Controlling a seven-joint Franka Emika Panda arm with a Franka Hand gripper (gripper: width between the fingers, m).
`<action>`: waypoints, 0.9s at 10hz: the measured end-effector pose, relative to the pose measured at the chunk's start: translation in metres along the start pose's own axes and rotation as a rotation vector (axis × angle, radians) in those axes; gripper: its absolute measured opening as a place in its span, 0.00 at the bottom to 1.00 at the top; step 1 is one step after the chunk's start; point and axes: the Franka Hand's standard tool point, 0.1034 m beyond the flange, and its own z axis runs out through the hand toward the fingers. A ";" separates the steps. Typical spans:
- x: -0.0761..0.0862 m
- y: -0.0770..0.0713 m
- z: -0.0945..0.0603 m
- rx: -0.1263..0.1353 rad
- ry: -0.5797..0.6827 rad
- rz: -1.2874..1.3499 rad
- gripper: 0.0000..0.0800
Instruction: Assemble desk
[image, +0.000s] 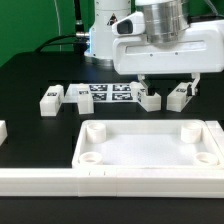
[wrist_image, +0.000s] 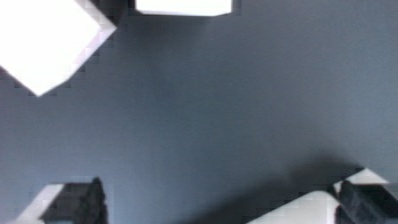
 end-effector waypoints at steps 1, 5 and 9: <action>-0.001 -0.001 0.000 0.002 -0.002 0.056 0.81; -0.006 -0.001 0.005 -0.005 -0.034 0.052 0.81; -0.007 0.012 0.006 -0.046 -0.290 0.032 0.81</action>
Offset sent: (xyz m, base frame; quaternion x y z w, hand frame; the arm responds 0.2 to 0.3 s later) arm -0.0018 0.0092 -0.0038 -0.0079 -0.0679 -0.0380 0.9969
